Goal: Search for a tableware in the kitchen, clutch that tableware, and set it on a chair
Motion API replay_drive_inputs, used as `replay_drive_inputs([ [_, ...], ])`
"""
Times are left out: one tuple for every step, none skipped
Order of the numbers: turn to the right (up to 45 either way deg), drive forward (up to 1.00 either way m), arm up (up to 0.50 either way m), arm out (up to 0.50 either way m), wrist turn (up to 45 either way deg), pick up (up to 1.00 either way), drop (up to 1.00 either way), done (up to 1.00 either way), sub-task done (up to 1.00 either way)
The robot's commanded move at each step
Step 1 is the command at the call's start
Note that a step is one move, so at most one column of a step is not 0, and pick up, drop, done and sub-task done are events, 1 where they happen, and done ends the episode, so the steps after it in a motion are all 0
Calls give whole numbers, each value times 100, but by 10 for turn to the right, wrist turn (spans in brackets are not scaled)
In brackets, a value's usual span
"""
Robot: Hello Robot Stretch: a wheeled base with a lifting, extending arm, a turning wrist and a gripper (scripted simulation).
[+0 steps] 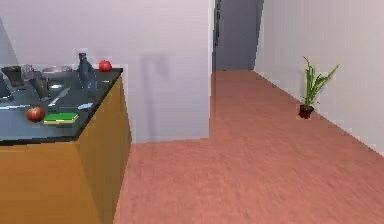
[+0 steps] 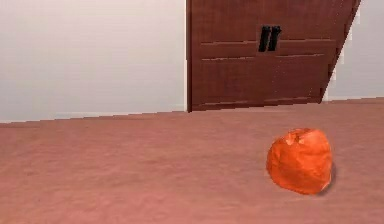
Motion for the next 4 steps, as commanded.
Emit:
replay_drive_inputs([
  [0,70,0,0,0,0,0,0,0],
  [-60,0,0,0,0,0,0,0,0],
  [0,35,0,0,0,0,0,0,0],
  [-450,0,0,0,0,0,0,0,0],
])
